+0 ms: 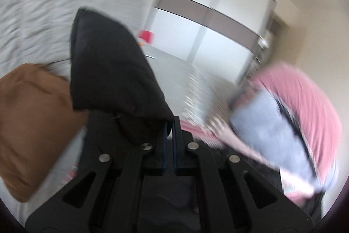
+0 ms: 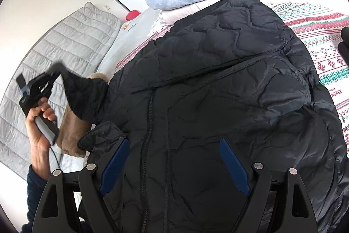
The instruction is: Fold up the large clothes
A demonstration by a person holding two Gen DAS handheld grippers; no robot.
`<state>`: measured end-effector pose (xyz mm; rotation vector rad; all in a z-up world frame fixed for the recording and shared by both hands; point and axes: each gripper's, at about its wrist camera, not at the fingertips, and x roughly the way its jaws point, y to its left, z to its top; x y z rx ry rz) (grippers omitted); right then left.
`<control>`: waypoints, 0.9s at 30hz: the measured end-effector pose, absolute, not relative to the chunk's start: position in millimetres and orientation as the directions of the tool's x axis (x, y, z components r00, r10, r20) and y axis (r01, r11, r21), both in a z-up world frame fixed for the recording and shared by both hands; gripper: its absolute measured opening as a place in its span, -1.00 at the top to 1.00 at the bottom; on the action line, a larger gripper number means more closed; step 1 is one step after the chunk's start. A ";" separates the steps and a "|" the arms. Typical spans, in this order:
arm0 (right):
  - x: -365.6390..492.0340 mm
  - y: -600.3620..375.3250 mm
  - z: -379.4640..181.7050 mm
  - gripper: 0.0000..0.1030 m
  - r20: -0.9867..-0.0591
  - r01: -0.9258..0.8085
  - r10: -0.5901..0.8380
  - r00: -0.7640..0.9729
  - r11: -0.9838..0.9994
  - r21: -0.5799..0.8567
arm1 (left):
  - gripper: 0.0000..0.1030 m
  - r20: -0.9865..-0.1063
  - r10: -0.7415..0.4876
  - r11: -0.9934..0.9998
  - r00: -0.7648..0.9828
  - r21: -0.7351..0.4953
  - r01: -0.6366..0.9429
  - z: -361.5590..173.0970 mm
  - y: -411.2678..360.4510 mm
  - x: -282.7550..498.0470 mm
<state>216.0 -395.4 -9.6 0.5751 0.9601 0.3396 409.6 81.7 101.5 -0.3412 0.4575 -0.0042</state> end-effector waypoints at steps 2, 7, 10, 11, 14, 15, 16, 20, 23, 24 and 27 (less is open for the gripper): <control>216.3 -397.4 -10.4 -0.67 -0.670 -0.013 0.509 0.540 0.801 0.599 | 0.91 -0.458 -0.113 0.964 0.882 -0.265 -0.014 90.5 44.0 414.9; 217.4 -403.4 -13.7 -0.67 -0.668 0.013 0.508 0.543 0.791 0.612 | 0.63 -0.633 -0.234 0.964 0.738 -0.250 0.092 25.2 -35.5 438.6; 218.9 -408.4 -16.2 -0.67 -0.671 0.033 0.507 0.542 0.785 0.619 | 0.52 -0.724 -0.258 0.964 0.639 -0.241 0.116 -3.8 -67.8 438.4; 219.0 -410.2 -16.9 -0.67 -0.670 0.038 0.510 0.540 0.780 0.624 | 0.52 -0.733 -0.267 0.963 0.626 -0.231 0.140 -8.8 -75.5 434.8; 218.9 -413.6 -18.8 -0.67 -0.665 0.049 0.528 0.529 0.763 0.645 | 0.46 -0.731 -0.269 0.963 0.627 -0.188 0.195 -7.3 -87.4 422.4; 218.7 -414.6 -19.5 -0.67 -0.661 0.050 0.537 0.524 0.755 0.654 | 0.35 -0.733 -0.277 0.960 0.621 -0.184 0.210 -6.7 -87.6 420.5; 218.9 -414.7 -19.8 -0.67 -0.656 0.051 0.545 0.522 0.748 0.661 | 0.29 -0.737 -0.285 0.957 0.613 -0.183 0.225 -4.0 -87.4 418.5; 218.3 -415.8 -19.0 -0.67 -0.651 0.057 0.548 0.525 0.740 0.670 | 0.15 -0.733 -0.305 0.952 0.608 -0.224 0.207 2.9 -72.0 413.6; 217.1 -420.1 -17.1 -0.67 -0.646 0.064 0.543 0.537 0.737 0.673 | 0.14 -0.735 -0.336 0.940 0.589 -0.296 0.168 2.8 -56.2 408.0; 217.3 -421.7 -16.5 -0.67 -0.646 0.069 0.540 0.540 0.737 0.673 | 0.13 -0.729 -0.343 0.936 0.592 -0.316 0.154 4.0 -50.0 404.1; 216.1 -430.5 -13.3 -0.67 -0.643 0.094 0.514 0.567 0.736 0.671 | -0.18 -0.741 -0.263 0.963 0.618 -0.241 0.121 6.8 -49.3 401.8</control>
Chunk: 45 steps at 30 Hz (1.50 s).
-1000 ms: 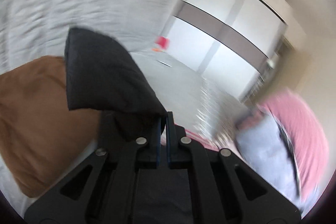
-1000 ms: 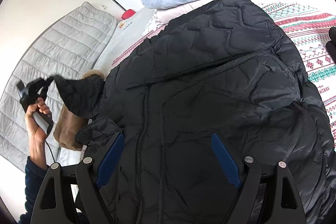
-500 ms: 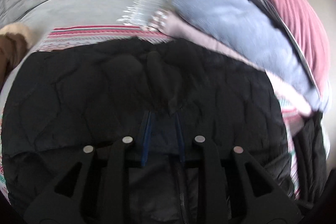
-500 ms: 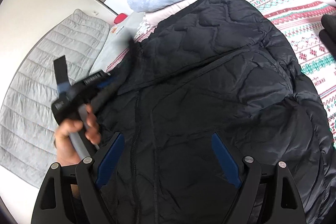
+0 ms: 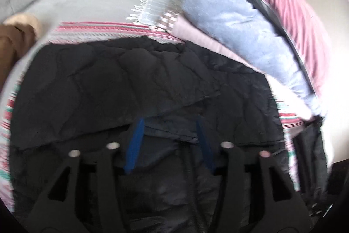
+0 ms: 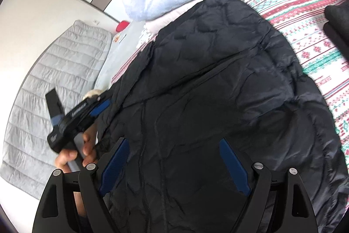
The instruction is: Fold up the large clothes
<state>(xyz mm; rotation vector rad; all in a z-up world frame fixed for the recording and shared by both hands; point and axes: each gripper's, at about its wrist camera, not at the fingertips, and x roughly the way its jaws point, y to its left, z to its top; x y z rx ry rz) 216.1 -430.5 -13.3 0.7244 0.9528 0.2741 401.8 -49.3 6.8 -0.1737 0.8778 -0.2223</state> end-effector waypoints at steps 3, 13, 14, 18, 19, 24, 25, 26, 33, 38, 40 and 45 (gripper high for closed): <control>217.4 -435.0 -15.0 -0.67 -0.642 0.124 0.504 0.578 0.723 0.679 | -0.25 -0.755 -0.174 0.985 0.632 -0.125 0.123 9.5 -71.9 406.8; 220.0 -454.6 -23.3 -0.67 -0.639 0.180 0.500 0.585 0.687 0.704 | -0.26 -0.778 0.111 0.949 0.619 0.269 0.168 -29.7 -179.6 457.3; 220.3 -457.0 -23.8 -0.67 -0.632 0.183 0.508 0.586 0.677 0.713 | -0.23 -0.780 0.119 0.953 0.614 0.263 0.149 -31.6 -178.7 463.8; 220.6 -462.6 -25.0 -0.67 -0.613 0.182 0.532 0.584 0.650 0.738 | 0.89 -0.802 0.055 0.978 0.595 0.164 0.131 -34.3 -165.4 471.5; 221.0 -462.5 -24.5 -0.67 -0.611 0.182 0.533 0.586 0.648 0.740 | 0.89 -0.800 0.036 0.979 0.598 0.148 0.139 -34.2 -163.4 468.0; 218.6 -465.9 -24.2 -0.67 -0.604 0.193 0.534 0.591 0.634 0.749 | 0.90 -0.786 -0.088 0.981 0.612 0.039 0.191 -19.2 -151.8 432.3; 218.1 -465.8 -24.0 -0.67 -0.601 0.192 0.537 0.592 0.631 0.752 | 0.90 -0.783 -0.115 0.979 0.611 0.016 0.205 -15.6 -148.5 421.2; 217.9 -465.3 -23.7 -0.67 -0.600 0.190 0.538 0.592 0.630 0.753 | 0.90 -0.784 -0.135 0.978 0.606 -0.005 0.210 -14.7 -146.7 415.5; 222.3 -459.7 -23.9 -0.67 -0.643 0.185 0.495 0.585 0.690 0.700 | 0.53 -0.865 -0.240 0.968 0.440 -0.182 0.171 -30.2 -131.1 418.3; 221.3 -468.3 -25.9 -0.67 -0.645 0.200 0.493 0.584 0.683 0.702 | 0.07 -0.797 -0.325 0.945 0.509 -0.294 0.142 14.2 -88.4 377.0; 220.0 -469.4 -24.4 -0.67 -0.647 0.191 0.496 0.579 0.689 0.699 | -0.05 -0.739 -0.324 0.942 0.591 -0.311 0.128 37.4 -57.6 336.1; 214.8 -471.6 -18.8 -0.67 -0.651 0.182 0.483 0.585 0.704 0.686 | -0.37 -0.685 -0.252 0.944 0.684 -0.329 0.019 46.5 22.7 256.7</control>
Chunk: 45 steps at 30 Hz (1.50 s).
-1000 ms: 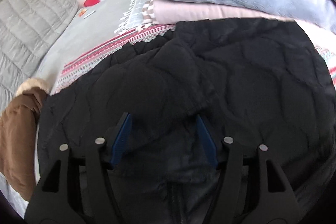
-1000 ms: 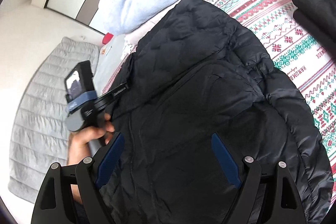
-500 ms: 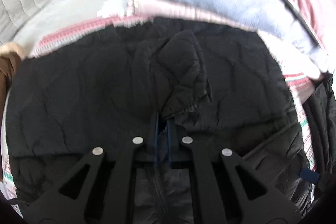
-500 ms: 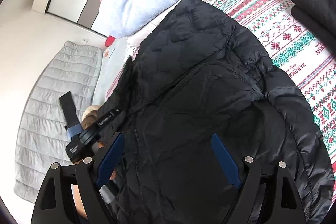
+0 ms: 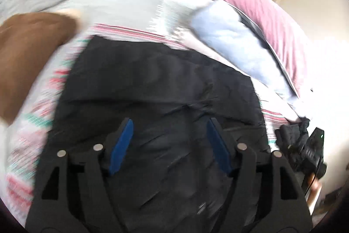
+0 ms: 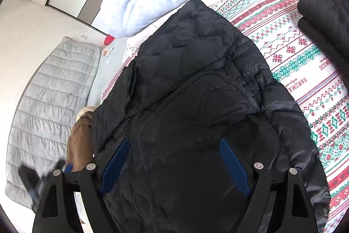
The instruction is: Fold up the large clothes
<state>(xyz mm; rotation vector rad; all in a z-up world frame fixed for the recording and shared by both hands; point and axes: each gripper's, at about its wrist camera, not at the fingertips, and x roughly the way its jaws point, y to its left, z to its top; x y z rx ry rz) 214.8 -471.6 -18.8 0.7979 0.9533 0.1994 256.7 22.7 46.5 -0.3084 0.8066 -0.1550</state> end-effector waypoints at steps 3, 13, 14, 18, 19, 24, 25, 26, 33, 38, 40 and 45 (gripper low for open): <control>209.2 -473.0 -15.6 -0.67 -0.656 0.186 0.472 0.590 0.711 0.679 | -0.38 -0.705 -0.174 0.944 0.688 -0.318 -0.087 35.9 64.2 233.4; 172.0 -461.1 10.0 -0.67 -0.713 0.133 0.346 0.610 0.842 0.523 | -0.71 -0.696 0.034 0.914 0.717 -0.268 -0.304 -2.4 140.3 175.7; 166.2 -458.6 15.0 -0.67 -0.725 0.121 0.308 0.616 0.872 0.473 | -0.72 -0.707 0.035 0.918 0.706 -0.256 -0.303 -6.6 144.0 171.9; 139.8 -451.6 25.9 -0.69 -0.746 0.037 0.242 0.621 0.941 0.336 | -0.72 -0.780 -0.044 0.908 0.624 -0.292 -0.300 -30.1 165.3 158.9; 132.7 -453.2 25.4 -0.69 -0.753 0.025 0.234 0.616 0.949 0.315 | -0.72 -0.793 -0.076 0.901 0.605 -0.314 -0.299 -34.9 171.1 156.1; 100.0 -491.9 8.5 -0.69 -0.778 0.100 0.205 0.594 0.941 0.324 | -0.72 -0.807 -0.108 0.873 0.580 -0.356 -0.333 -41.8 197.6 132.6; 94.0 -503.5 2.6 -0.69 -0.783 0.133 0.204 0.588 0.930 0.342 | -0.72 -0.810 -0.121 0.866 0.574 -0.369 -0.337 -43.2 200.7 127.8; 87.2 -513.7 -3.1 -0.69 -0.787 0.163 0.209 0.581 0.917 0.363 | -0.72 -0.810 -0.124 0.861 0.573 -0.375 -0.343 -44.0 202.9 123.5; 44.1 -544.6 -36.2 -0.69 -0.783 0.201 0.311 0.539 0.855 0.478 | -0.72 -0.809 -0.157 0.866 0.566 -0.388 -0.315 -52.5 207.2 98.7; 28.4 -552.3 -49.3 -0.69 -0.789 0.247 0.278 0.547 0.848 0.470 | -0.72 -0.794 -0.186 0.860 0.579 -0.416 -0.294 -61.9 206.9 91.8; 25.5 -552.2 -52.2 -0.69 -0.783 0.239 0.288 0.552 0.845 0.479 | -0.72 -0.790 -0.247 0.837 0.561 -0.466 -0.288 -68.9 205.1 91.8; 15.6 -560.9 -64.1 -0.52 -0.755 0.282 0.350 0.554 0.775 0.566 | -0.72 -0.752 -0.273 0.855 0.600 -0.475 -0.206 -63.7 191.5 80.4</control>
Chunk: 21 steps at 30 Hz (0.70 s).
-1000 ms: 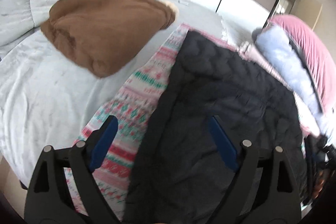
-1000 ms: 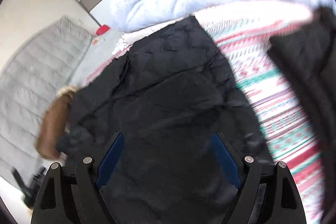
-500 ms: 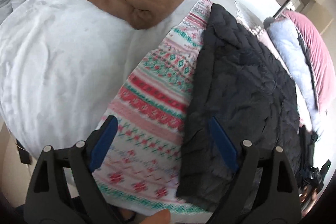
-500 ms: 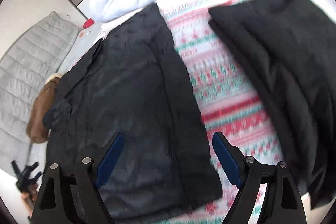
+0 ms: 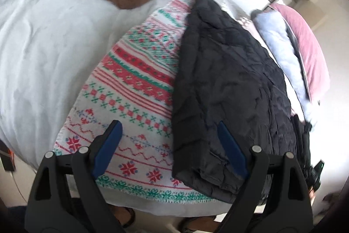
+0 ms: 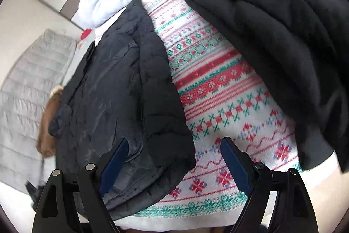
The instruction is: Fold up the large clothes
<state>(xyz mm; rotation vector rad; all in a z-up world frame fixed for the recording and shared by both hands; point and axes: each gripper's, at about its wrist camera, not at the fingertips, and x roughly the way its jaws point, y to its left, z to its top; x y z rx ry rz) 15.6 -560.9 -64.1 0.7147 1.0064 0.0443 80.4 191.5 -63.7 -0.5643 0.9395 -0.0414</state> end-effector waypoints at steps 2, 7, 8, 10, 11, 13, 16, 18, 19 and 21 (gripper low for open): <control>15.2 -557.7 -64.9 0.53 -0.735 0.256 0.377 0.564 0.766 0.590 | -0.70 -0.737 -0.307 0.849 0.602 -0.498 -0.177 -63.8 186.9 78.4; 9.1 -559.2 -56.0 0.88 -0.723 0.268 0.332 0.606 0.770 0.579 | -0.65 -0.727 -0.318 0.849 0.609 -0.505 -0.158 -61.5 181.1 79.5; 5.9 -566.2 -54.5 0.88 -0.704 0.279 0.337 0.625 0.746 0.605 | -0.65 -0.723 -0.320 0.845 0.612 -0.510 -0.161 -60.6 182.9 79.3; 3.6 -574.8 -57.0 0.89 -0.703 0.314 0.326 0.633 0.722 0.617 | -0.65 -0.712 -0.345 0.831 0.612 -0.535 -0.153 -60.8 185.8 79.4; 4.6 -575.0 -59.6 0.89 -0.721 0.333 0.307 0.621 0.730 0.597 | -0.64 -0.713 -0.353 0.829 0.606 -0.538 -0.151 -61.6 185.9 80.1; 6.1 -574.4 -63.5 0.89 -0.735 0.348 0.300 0.608 0.732 0.586 | -0.41 -0.729 -0.350 0.836 0.588 -0.526 -0.154 -64.6 184.2 81.3; 6.3 -577.9 -65.6 0.89 -0.726 0.354 0.316 0.610 0.711 0.607 | -0.11 -0.733 -0.390 0.818 0.558 -0.554 -0.156 -71.9 181.6 82.2; 8.0 -574.9 -65.4 0.88 -0.736 0.349 0.310 0.602 0.726 0.592 | -0.11 -0.733 -0.401 0.812 0.549 -0.563 -0.158 -74.0 179.8 81.2; 6.9 -574.7 -63.7 0.88 -0.738 0.347 0.308 0.600 0.732 0.587 | -0.11 -0.736 -0.398 0.813 0.547 -0.560 -0.161 -74.5 179.8 80.9; 7.8 -573.4 -64.0 0.83 -0.736 0.342 0.314 0.599 0.732 0.590 | -0.11 -0.741 -0.401 0.814 0.539 -0.558 -0.161 -76.0 178.6 80.4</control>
